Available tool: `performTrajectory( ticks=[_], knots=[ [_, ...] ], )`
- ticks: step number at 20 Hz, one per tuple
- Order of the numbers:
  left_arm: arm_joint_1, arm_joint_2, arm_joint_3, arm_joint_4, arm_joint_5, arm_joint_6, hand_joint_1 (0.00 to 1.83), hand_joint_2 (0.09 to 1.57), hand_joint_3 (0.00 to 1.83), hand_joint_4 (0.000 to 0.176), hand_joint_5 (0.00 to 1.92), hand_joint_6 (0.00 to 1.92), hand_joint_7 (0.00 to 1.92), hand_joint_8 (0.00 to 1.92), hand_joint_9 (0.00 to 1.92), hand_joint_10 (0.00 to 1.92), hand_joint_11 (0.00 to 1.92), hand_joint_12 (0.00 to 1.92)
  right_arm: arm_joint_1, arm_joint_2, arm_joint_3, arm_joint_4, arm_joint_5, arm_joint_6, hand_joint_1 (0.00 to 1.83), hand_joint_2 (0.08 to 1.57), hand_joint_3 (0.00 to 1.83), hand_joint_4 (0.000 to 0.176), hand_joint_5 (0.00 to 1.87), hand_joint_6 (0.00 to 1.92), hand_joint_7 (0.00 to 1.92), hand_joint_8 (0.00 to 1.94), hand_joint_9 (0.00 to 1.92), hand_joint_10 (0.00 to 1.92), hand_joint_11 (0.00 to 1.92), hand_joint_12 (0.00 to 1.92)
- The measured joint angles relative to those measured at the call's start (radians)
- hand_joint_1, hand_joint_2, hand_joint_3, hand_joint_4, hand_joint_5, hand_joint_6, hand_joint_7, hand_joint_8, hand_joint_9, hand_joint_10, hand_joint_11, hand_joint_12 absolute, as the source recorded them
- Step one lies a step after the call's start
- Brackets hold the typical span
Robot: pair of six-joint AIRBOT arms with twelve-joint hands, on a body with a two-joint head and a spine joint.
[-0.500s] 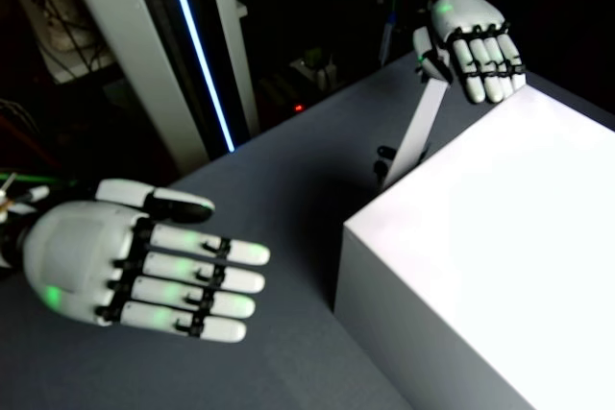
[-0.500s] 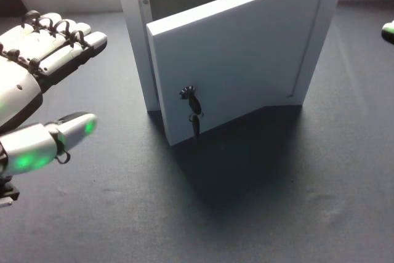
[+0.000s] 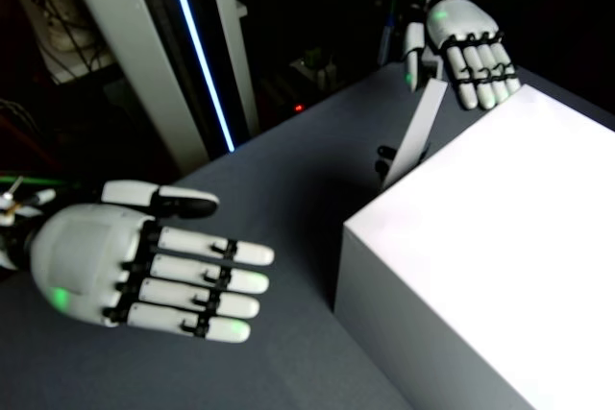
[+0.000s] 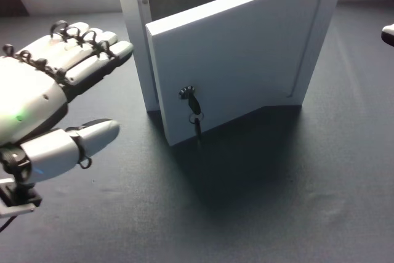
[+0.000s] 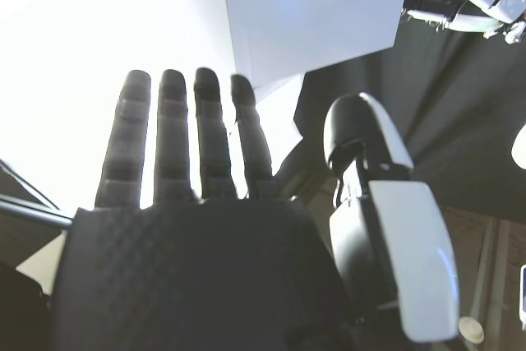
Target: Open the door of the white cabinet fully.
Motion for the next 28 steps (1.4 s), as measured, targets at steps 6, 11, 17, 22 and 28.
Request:
performTrajectory(
  ticks=[6, 11, 17, 22, 28],
  knots=[
    [-0.054, -0.041, 0.026, 0.010, 0.034, 0.000, 0.00, 1.49, 0.00, 0.000, 0.00, 0.00, 0.02, 0.00, 0.04, 0.00, 0.02, 0.04, 0.000, 0.000, 0.000, 0.000, 0.000, 0.002, 0.23, 1.38, 0.00, 0.000, 0.23, 0.00, 0.23, 0.00, 0.20, 0.01, 0.18, 0.06],
    [-0.066, -0.062, 0.028, 0.064, 0.045, -0.025, 0.00, 1.51, 0.00, 0.000, 0.03, 0.00, 0.03, 0.00, 0.07, 0.00, 0.00, 0.35, 0.000, 0.000, 0.000, 0.000, -0.001, 0.003, 0.23, 1.39, 0.00, 0.000, 0.22, 0.00, 0.22, 0.00, 0.18, 0.00, 0.16, 0.05],
    [-0.068, -0.062, 0.026, 0.089, 0.047, -0.054, 0.00, 1.57, 0.01, 0.000, 0.07, 0.01, 0.04, 0.01, 0.09, 0.01, 0.00, 0.41, 0.000, 0.000, 0.000, 0.000, -0.003, 0.003, 0.24, 1.41, 0.00, 0.000, 0.23, 0.00, 0.23, 0.01, 0.21, 0.01, 0.18, 0.06],
    [-0.077, -0.075, 0.024, 0.152, 0.085, -0.087, 0.00, 1.57, 0.09, 0.000, 0.09, 0.01, 0.07, 0.01, 0.09, 0.01, 0.00, 0.38, 0.000, 0.000, 0.004, 0.002, -0.003, 0.004, 0.24, 1.41, 0.00, 0.000, 0.24, 0.00, 0.23, 0.00, 0.19, 0.00, 0.16, 0.04],
    [-0.098, -0.085, 0.024, 0.192, 0.117, -0.091, 0.04, 1.57, 0.06, 0.000, 0.11, 0.00, 0.08, 0.00, 0.10, 0.00, 0.00, 0.42, 0.000, -0.006, 0.004, 0.001, -0.004, 0.004, 0.22, 1.42, 0.00, 0.000, 0.24, 0.00, 0.23, 0.00, 0.18, 0.00, 0.15, 0.04]
  ],
)
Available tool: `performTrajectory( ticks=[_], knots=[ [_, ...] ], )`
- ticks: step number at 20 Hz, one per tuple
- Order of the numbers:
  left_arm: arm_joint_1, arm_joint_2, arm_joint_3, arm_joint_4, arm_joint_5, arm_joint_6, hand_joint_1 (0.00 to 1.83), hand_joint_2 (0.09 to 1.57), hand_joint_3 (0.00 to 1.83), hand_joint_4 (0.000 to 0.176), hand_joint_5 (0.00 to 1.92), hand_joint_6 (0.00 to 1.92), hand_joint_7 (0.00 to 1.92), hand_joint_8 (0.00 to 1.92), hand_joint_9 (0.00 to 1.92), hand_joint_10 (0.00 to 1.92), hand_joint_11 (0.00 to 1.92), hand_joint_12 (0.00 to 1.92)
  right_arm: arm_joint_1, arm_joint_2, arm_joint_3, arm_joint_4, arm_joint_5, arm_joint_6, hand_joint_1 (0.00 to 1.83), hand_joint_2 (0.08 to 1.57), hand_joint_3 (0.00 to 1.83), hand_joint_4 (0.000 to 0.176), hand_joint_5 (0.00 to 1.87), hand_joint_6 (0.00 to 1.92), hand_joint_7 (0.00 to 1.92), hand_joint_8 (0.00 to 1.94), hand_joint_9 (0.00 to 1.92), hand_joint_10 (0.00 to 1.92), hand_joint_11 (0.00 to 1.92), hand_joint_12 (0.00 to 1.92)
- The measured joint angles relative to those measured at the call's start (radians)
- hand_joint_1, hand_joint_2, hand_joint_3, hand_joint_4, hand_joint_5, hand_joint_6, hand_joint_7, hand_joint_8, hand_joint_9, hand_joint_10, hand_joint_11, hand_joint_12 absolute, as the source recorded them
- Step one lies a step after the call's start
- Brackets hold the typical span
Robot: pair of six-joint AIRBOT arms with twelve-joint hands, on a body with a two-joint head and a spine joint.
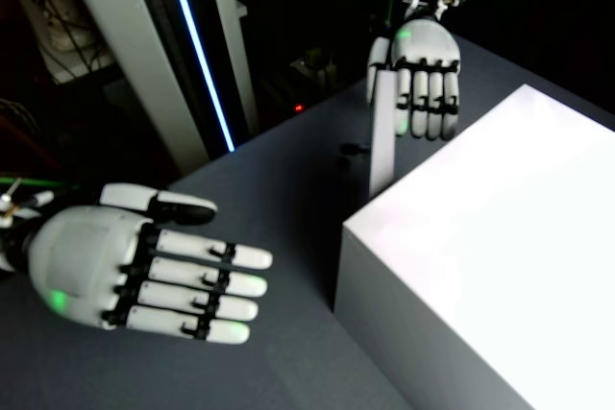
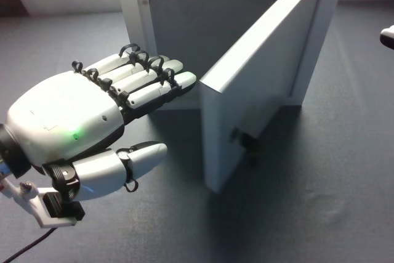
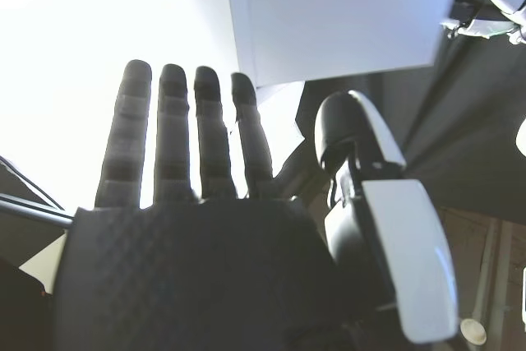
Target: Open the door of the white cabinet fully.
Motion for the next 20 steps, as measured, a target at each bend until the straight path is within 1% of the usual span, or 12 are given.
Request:
performTrajectory(
  ticks=[1, 2, 3, 5, 7, 8, 10, 13, 14, 15, 17, 20],
  knots=[
    [-0.005, -0.001, 0.000, 0.006, 0.010, -0.004, 0.02, 1.57, 0.05, 0.000, 0.10, 0.00, 0.07, 0.00, 0.10, 0.00, 0.00, 0.39, 0.000, 0.000, 0.000, 0.000, 0.000, 0.000, 0.25, 1.42, 0.00, 0.000, 0.23, 0.00, 0.22, 0.00, 0.18, 0.00, 0.15, 0.03],
    [-0.013, -0.006, 0.000, 0.010, 0.015, -0.007, 0.00, 1.57, 0.03, 0.000, 0.10, 0.00, 0.08, 0.00, 0.11, 0.00, 0.00, 0.42, 0.000, 0.000, 0.000, 0.000, 0.000, 0.000, 0.25, 1.42, 0.00, 0.000, 0.24, 0.00, 0.23, 0.00, 0.19, 0.00, 0.16, 0.04],
    [-0.024, -0.019, 0.007, 0.021, 0.021, -0.012, 0.06, 1.57, 0.04, 0.000, 0.12, 0.00, 0.10, 0.00, 0.11, 0.00, 0.00, 0.35, 0.000, 0.000, 0.000, 0.001, 0.000, 0.000, 0.27, 1.42, 0.00, 0.000, 0.25, 0.00, 0.24, 0.00, 0.20, 0.01, 0.17, 0.04],
    [-0.050, -0.042, 0.020, 0.059, 0.038, -0.025, 0.09, 1.57, 0.06, 0.000, 0.13, 0.00, 0.11, 0.00, 0.11, 0.00, 0.00, 0.27, 0.000, -0.002, 0.000, 0.000, 0.000, 0.000, 0.28, 1.42, 0.00, 0.000, 0.24, 0.00, 0.24, 0.00, 0.20, 0.00, 0.17, 0.04],
    [-0.081, -0.069, 0.033, 0.104, 0.068, -0.056, 0.20, 1.57, 0.05, 0.000, 0.12, 0.00, 0.09, 0.00, 0.12, 0.00, 0.05, 0.28, 0.000, -0.002, 0.004, 0.000, 0.000, 0.001, 0.27, 1.42, 0.00, 0.000, 0.23, 0.00, 0.24, 0.00, 0.21, 0.00, 0.18, 0.05],
    [-0.097, -0.081, 0.039, 0.130, 0.085, -0.066, 0.21, 1.57, 0.05, 0.000, 0.09, 0.00, 0.06, 0.00, 0.10, 0.00, 0.04, 0.27, 0.000, -0.002, 0.006, 0.001, 0.000, 0.002, 0.29, 1.42, 0.00, 0.000, 0.24, 0.00, 0.24, 0.00, 0.21, 0.00, 0.17, 0.04],
    [-0.114, -0.094, 0.046, 0.161, 0.110, -0.080, 0.12, 1.57, 0.09, 0.000, 0.04, 0.00, 0.02, 0.00, 0.06, 0.00, 0.04, 0.25, 0.000, -0.002, 0.007, 0.002, 0.000, 0.003, 0.29, 1.42, 0.00, 0.000, 0.24, 0.00, 0.23, 0.00, 0.21, 0.00, 0.20, 0.05],
    [-0.144, -0.118, 0.063, 0.211, 0.147, -0.114, 0.09, 1.57, 0.10, 0.000, 0.08, 0.01, 0.06, 0.01, 0.11, 0.01, 0.09, 0.27, 0.000, -0.004, 0.008, 0.001, 0.000, 0.003, 0.26, 1.43, 0.00, 0.000, 0.23, 0.00, 0.23, 0.00, 0.20, 0.00, 0.18, 0.04],
    [-0.155, -0.127, 0.065, 0.225, 0.157, -0.118, 0.15, 1.57, 0.08, 0.000, 0.12, 0.01, 0.11, 0.01, 0.16, 0.01, 0.12, 0.30, 0.000, -0.005, 0.008, 0.000, -0.001, 0.003, 0.25, 1.42, 0.00, 0.000, 0.23, 0.00, 0.24, 0.00, 0.20, 0.00, 0.18, 0.04],
    [-0.161, -0.135, 0.066, 0.232, 0.160, -0.120, 0.16, 1.57, 0.07, 0.000, 0.12, 0.00, 0.12, 0.01, 0.17, 0.01, 0.12, 0.31, 0.000, -0.005, 0.008, 0.000, 0.000, 0.003, 0.25, 1.42, 0.00, 0.000, 0.23, 0.00, 0.24, 0.00, 0.20, 0.00, 0.18, 0.04],
    [-0.179, -0.152, 0.076, 0.259, 0.177, -0.127, 0.29, 1.56, 0.05, 0.000, 0.13, 0.00, 0.14, 0.00, 0.18, 0.00, 0.10, 0.31, 0.000, -0.007, 0.013, 0.000, 0.000, 0.004, 0.28, 1.41, 0.00, 0.000, 0.24, 0.00, 0.24, 0.00, 0.22, 0.00, 0.20, 0.05],
    [-0.210, -0.182, 0.094, 0.277, 0.198, -0.134, 0.23, 1.57, 0.05, 0.000, 0.11, 0.00, 0.11, 0.00, 0.14, 0.00, 0.08, 0.28, 0.000, -0.010, 0.014, 0.001, 0.000, 0.005, 0.31, 1.44, 0.00, 0.000, 0.23, 0.00, 0.23, 0.00, 0.22, 0.00, 0.23, 0.06]
  ],
)
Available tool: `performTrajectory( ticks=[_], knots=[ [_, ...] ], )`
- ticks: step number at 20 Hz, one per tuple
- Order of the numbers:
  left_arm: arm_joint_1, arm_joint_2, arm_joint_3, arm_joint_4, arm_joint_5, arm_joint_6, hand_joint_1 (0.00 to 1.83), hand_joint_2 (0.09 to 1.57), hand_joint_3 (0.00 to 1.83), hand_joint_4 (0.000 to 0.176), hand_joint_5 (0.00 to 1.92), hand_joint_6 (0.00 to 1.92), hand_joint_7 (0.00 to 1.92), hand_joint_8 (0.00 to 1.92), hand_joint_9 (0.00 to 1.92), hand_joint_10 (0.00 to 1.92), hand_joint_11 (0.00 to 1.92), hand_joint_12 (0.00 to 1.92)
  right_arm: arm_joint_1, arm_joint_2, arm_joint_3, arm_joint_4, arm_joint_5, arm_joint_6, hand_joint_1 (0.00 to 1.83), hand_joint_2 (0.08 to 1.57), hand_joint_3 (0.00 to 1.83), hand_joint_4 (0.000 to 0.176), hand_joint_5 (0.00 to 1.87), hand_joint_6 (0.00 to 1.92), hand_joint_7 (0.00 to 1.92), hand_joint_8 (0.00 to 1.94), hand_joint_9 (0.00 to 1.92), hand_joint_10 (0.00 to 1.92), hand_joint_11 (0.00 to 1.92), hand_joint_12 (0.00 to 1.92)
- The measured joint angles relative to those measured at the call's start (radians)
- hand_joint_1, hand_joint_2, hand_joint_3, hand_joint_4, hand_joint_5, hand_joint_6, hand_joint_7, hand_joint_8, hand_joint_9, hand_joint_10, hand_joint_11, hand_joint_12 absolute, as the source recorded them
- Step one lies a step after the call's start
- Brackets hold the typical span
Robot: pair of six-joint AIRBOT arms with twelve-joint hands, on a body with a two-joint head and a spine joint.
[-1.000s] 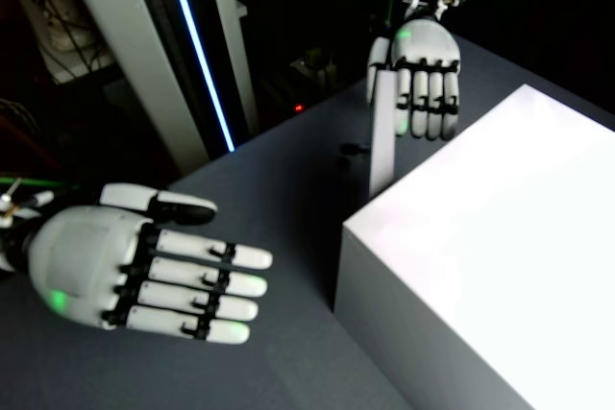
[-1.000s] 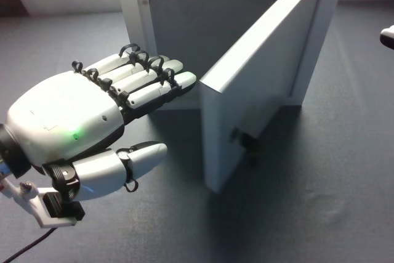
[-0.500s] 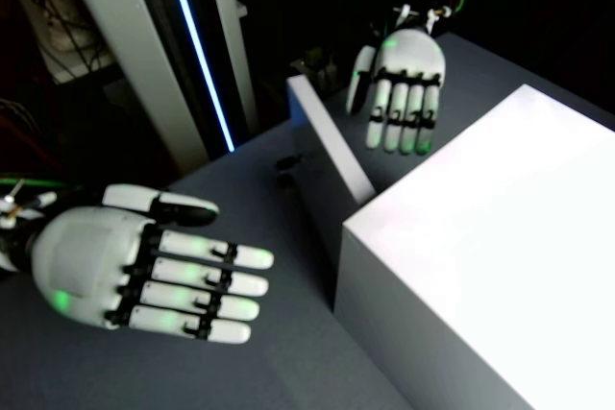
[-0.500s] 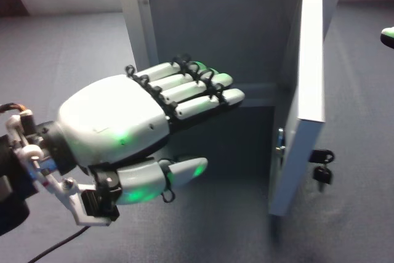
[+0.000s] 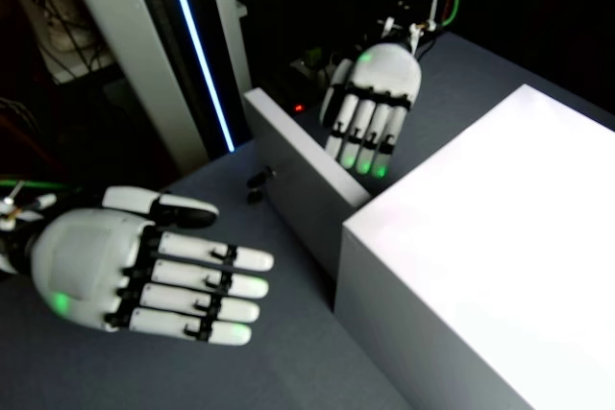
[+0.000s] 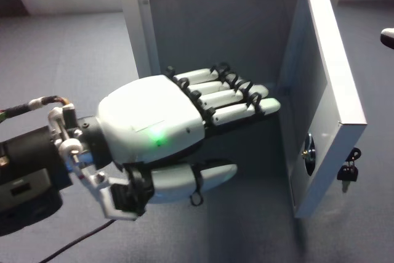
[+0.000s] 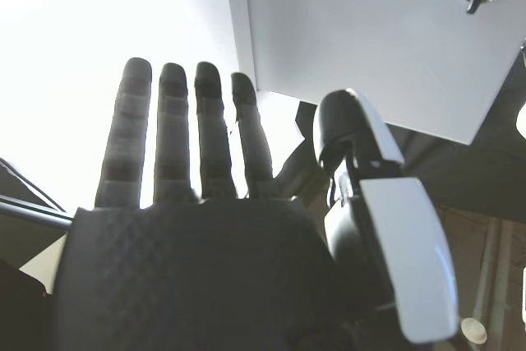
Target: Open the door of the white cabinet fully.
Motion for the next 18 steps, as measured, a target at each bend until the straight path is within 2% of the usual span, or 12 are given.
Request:
performTrajectory(
  ticks=[2, 3, 4, 5, 6, 9, 10, 11, 13, 14, 16, 18],
  knots=[
    [-0.020, -0.024, 0.008, 0.019, 0.002, -0.005, 0.28, 1.57, 0.04, 0.000, 0.13, 0.00, 0.11, 0.00, 0.13, 0.00, 0.05, 0.30, 0.000, -0.006, 0.006, -0.003, -0.002, 0.002, 0.32, 1.45, 0.01, 0.004, 0.23, 0.00, 0.23, 0.00, 0.22, 0.00, 0.23, 0.06],
    [-0.031, -0.035, 0.008, 0.022, 0.006, -0.005, 0.31, 1.57, 0.03, 0.000, 0.16, 0.00, 0.15, 0.01, 0.17, 0.01, 0.07, 0.31, 0.000, -0.006, 0.007, -0.003, -0.002, 0.002, 0.34, 1.44, 0.00, 0.014, 0.24, 0.00, 0.24, 0.00, 0.22, 0.00, 0.22, 0.06],
    [-0.039, -0.055, 0.020, 0.035, 0.009, -0.005, 0.27, 1.57, 0.05, 0.000, 0.18, 0.00, 0.17, 0.00, 0.18, 0.00, 0.08, 0.30, 0.000, -0.006, 0.007, -0.003, -0.003, 0.003, 0.33, 1.44, 0.00, 0.007, 0.24, 0.00, 0.25, 0.00, 0.22, 0.00, 0.20, 0.05],
    [-0.044, -0.074, 0.025, 0.032, 0.014, -0.006, 0.31, 1.55, 0.04, 0.000, 0.20, 0.00, 0.18, 0.00, 0.19, 0.00, 0.09, 0.29, 0.000, -0.007, 0.009, -0.004, -0.002, 0.003, 0.29, 1.44, 0.00, 0.012, 0.23, 0.00, 0.25, 0.00, 0.21, 0.00, 0.21, 0.06],
    [-0.045, -0.080, 0.027, 0.035, 0.015, -0.006, 0.32, 1.55, 0.03, 0.000, 0.17, 0.00, 0.16, 0.00, 0.17, 0.00, 0.09, 0.29, 0.000, -0.007, 0.009, -0.004, -0.003, 0.003, 0.29, 1.44, 0.00, 0.000, 0.24, 0.00, 0.24, 0.00, 0.20, 0.00, 0.19, 0.05],
    [-0.052, -0.098, 0.034, 0.036, 0.021, -0.006, 0.22, 1.57, 0.07, 0.000, 0.16, 0.00, 0.14, 0.00, 0.15, 0.00, 0.10, 0.27, 0.000, -0.012, 0.012, -0.004, -0.008, 0.004, 0.30, 1.44, 0.00, 0.000, 0.24, 0.00, 0.24, 0.00, 0.20, 0.00, 0.17, 0.05],
    [-0.056, -0.105, 0.038, 0.036, 0.021, -0.006, 0.18, 1.57, 0.09, 0.000, 0.17, 0.00, 0.15, 0.00, 0.16, 0.00, 0.11, 0.27, 0.000, -0.013, 0.012, -0.005, -0.008, 0.005, 0.30, 1.43, 0.00, 0.005, 0.24, 0.00, 0.24, 0.00, 0.20, 0.00, 0.17, 0.05],
    [-0.060, -0.109, 0.039, 0.032, 0.021, -0.005, 0.24, 1.56, 0.07, 0.000, 0.18, 0.00, 0.17, 0.00, 0.17, 0.00, 0.12, 0.26, 0.000, -0.013, 0.012, -0.006, -0.009, 0.006, 0.30, 1.44, 0.00, 0.013, 0.25, 0.00, 0.25, 0.00, 0.20, 0.00, 0.17, 0.05],
    [-0.071, -0.125, 0.046, 0.035, 0.021, -0.005, 0.11, 1.57, 0.09, 0.000, 0.18, 0.00, 0.20, 0.00, 0.20, 0.00, 0.16, 0.21, 0.001, -0.013, 0.012, -0.005, -0.009, 0.006, 0.33, 1.44, 0.00, 0.006, 0.26, 0.01, 0.26, 0.00, 0.20, 0.00, 0.16, 0.05],
    [-0.075, -0.131, 0.048, 0.035, 0.021, -0.006, 0.05, 1.57, 0.12, 0.000, 0.19, 0.00, 0.22, 0.00, 0.20, 0.00, 0.16, 0.18, 0.001, -0.013, 0.012, -0.005, -0.008, 0.006, 0.30, 1.43, 0.00, 0.010, 0.26, 0.00, 0.26, 0.00, 0.21, 0.00, 0.17, 0.05],
    [-0.084, -0.140, 0.050, 0.041, 0.024, -0.005, 0.22, 1.56, 0.08, 0.000, 0.18, 0.00, 0.20, 0.00, 0.20, 0.00, 0.17, 0.15, 0.001, -0.013, 0.012, -0.005, -0.009, 0.007, 0.30, 1.43, 0.00, 0.004, 0.25, 0.00, 0.24, 0.00, 0.21, 0.00, 0.21, 0.07],
    [-0.091, -0.143, 0.052, 0.047, 0.031, -0.005, 0.23, 1.56, 0.04, 0.000, 0.17, 0.00, 0.17, 0.00, 0.17, 0.00, 0.15, 0.11, 0.001, -0.014, 0.013, -0.005, -0.008, 0.007, 0.26, 1.43, 0.00, 0.000, 0.24, 0.00, 0.24, 0.00, 0.22, 0.00, 0.21, 0.07]
  ],
)
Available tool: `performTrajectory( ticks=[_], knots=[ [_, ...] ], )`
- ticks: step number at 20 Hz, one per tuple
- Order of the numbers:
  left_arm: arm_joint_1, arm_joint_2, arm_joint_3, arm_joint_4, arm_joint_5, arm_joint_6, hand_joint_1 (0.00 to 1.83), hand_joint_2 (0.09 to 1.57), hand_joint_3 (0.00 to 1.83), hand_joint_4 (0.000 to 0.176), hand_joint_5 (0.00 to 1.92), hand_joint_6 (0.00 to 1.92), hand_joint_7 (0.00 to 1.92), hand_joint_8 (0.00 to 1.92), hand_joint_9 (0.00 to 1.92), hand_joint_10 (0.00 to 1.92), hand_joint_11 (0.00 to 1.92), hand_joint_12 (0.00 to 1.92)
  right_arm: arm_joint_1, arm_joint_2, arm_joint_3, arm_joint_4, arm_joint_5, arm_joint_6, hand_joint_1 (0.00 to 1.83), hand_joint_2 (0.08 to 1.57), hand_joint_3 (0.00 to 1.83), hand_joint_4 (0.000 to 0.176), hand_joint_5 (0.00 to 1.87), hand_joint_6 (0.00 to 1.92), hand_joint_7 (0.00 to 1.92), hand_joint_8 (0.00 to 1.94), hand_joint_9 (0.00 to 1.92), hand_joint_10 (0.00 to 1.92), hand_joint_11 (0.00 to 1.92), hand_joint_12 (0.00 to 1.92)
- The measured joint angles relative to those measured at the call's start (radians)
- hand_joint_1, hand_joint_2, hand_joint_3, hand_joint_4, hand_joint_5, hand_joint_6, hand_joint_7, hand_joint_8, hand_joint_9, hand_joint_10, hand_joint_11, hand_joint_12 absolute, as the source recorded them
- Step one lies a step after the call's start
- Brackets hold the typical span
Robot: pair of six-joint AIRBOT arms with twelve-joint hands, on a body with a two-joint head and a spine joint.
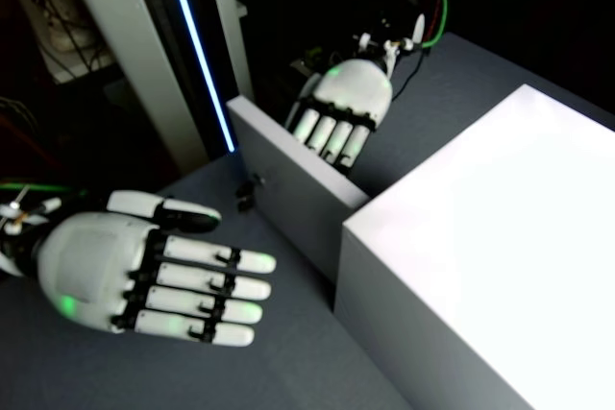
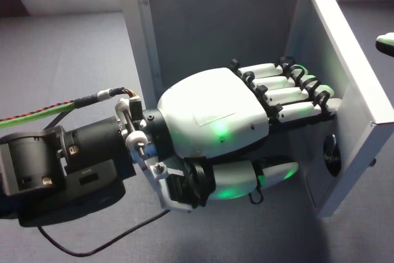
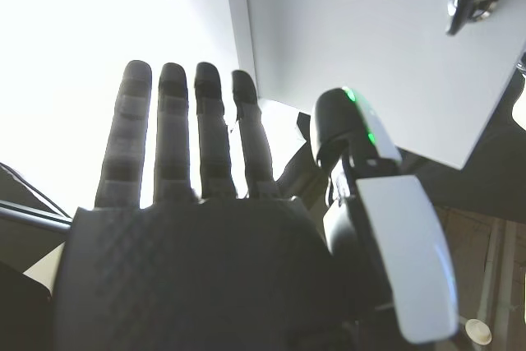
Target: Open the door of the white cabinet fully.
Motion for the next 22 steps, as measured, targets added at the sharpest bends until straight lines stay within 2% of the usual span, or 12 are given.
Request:
performTrajectory(
  ticks=[1, 2, 6, 9, 11, 12, 13, 15, 16, 18, 20, 22],
  knots=[
    [-0.002, -0.001, 0.000, 0.000, 0.000, 0.000, 0.25, 1.57, 0.03, 0.000, 0.17, 0.00, 0.18, 0.00, 0.19, 0.00, 0.18, 0.10, 0.000, 0.000, 0.000, 0.001, 0.000, 0.000, 0.24, 1.42, 0.00, 0.003, 0.23, 0.00, 0.24, 0.00, 0.22, 0.00, 0.21, 0.07],
    [-0.002, -0.013, 0.007, -0.001, 0.001, 0.000, 0.42, 1.50, 0.00, 0.000, 0.13, 0.01, 0.15, 0.01, 0.16, 0.00, 0.17, 0.07, 0.000, 0.000, 0.000, 0.000, 0.000, 0.000, 0.26, 1.42, 0.00, 0.000, 0.24, 0.00, 0.24, 0.00, 0.22, 0.00, 0.19, 0.07],
    [-0.007, -0.013, 0.007, 0.004, 0.004, 0.000, 0.69, 1.39, 0.00, 0.000, 0.06, 0.01, 0.07, 0.01, 0.11, 0.01, 0.16, 0.06, 0.000, -0.002, 0.000, 0.001, -0.003, 0.000, 0.31, 1.45, 0.01, 0.000, 0.23, 0.00, 0.24, 0.00, 0.20, 0.00, 0.15, 0.05],
    [-0.001, 0.018, -0.012, 0.011, -0.006, -0.007, 0.29, 1.55, 0.03, 0.000, 0.07, 0.00, 0.09, 0.00, 0.11, 0.00, 0.15, 0.04, 0.000, -0.002, 0.000, 0.000, -0.002, 0.006, 0.32, 1.42, 0.00, 0.006, 0.23, 0.00, 0.23, 0.00, 0.20, 0.00, 0.19, 0.07],
    [0.018, 0.068, -0.035, 0.010, -0.019, -0.008, 0.27, 1.57, 0.02, 0.000, 0.13, 0.00, 0.16, 0.00, 0.16, 0.00, 0.18, 0.04, 0.000, -0.002, 0.000, 0.002, -0.003, 0.007, 0.30, 1.41, 0.00, 0.000, 0.24, 0.00, 0.24, 0.00, 0.22, 0.01, 0.21, 0.08],
    [0.028, 0.090, -0.043, 0.008, -0.022, -0.011, 0.49, 1.49, 0.00, 0.000, 0.14, 0.00, 0.15, 0.01, 0.17, 0.00, 0.19, 0.04, 0.000, -0.002, 0.000, 0.001, -0.001, 0.008, 0.29, 1.40, 0.00, 0.005, 0.25, 0.00, 0.24, 0.00, 0.22, 0.01, 0.22, 0.08],
    [0.039, 0.109, -0.053, 0.004, -0.027, -0.013, 0.49, 1.49, 0.00, 0.000, 0.15, 0.00, 0.16, 0.01, 0.17, 0.00, 0.19, 0.04, 0.000, -0.002, 0.000, 0.001, -0.001, 0.010, 0.29, 1.40, 0.00, 0.011, 0.25, 0.00, 0.25, 0.00, 0.22, 0.00, 0.21, 0.08],
    [0.063, 0.153, -0.072, -0.005, -0.036, -0.019, 0.28, 1.56, 0.03, 0.000, 0.19, 0.01, 0.17, 0.00, 0.17, 0.00, 0.18, 0.02, 0.000, -0.002, 0.000, 0.004, -0.002, 0.011, 0.28, 1.41, 0.00, 0.010, 0.24, 0.00, 0.24, 0.00, 0.21, 0.00, 0.20, 0.08],
    [0.076, 0.180, -0.085, -0.013, -0.046, -0.020, 0.32, 1.56, 0.05, 0.000, 0.18, 0.00, 0.16, 0.00, 0.16, 0.00, 0.19, 0.03, 0.000, -0.002, 0.000, 0.008, -0.001, 0.011, 0.28, 1.42, 0.00, 0.000, 0.23, 0.00, 0.23, 0.00, 0.21, 0.00, 0.19, 0.07],
    [0.107, 0.219, -0.095, -0.043, -0.083, -0.022, 0.36, 1.56, 0.03, 0.000, 0.18, 0.00, 0.16, 0.00, 0.17, 0.00, 0.21, 0.03, 0.000, -0.002, 0.000, 0.020, 0.002, 0.011, 0.32, 1.43, 0.00, 0.000, 0.25, 0.00, 0.25, 0.01, 0.23, 0.01, 0.21, 0.08],
    [0.129, 0.242, -0.095, -0.090, -0.100, -0.022, 0.06, 1.57, 0.14, 0.000, 0.11, 0.00, 0.10, 0.00, 0.16, 0.00, 0.19, 0.02, 0.000, -0.002, -0.002, 0.040, 0.013, 0.011, 0.40, 1.43, 0.00, 0.000, 0.26, 0.00, 0.25, 0.00, 0.22, 0.00, 0.20, 0.07],
    [0.161, 0.268, -0.095, -0.142, -0.130, -0.018, 0.03, 1.57, 0.15, 0.000, 0.13, 0.00, 0.12, 0.00, 0.16, 0.00, 0.17, 0.01, 0.000, 0.002, -0.005, 0.054, 0.028, 0.011, 0.31, 1.40, 0.00, 0.000, 0.27, 0.00, 0.23, 0.01, 0.19, 0.00, 0.17, 0.06]
  ],
)
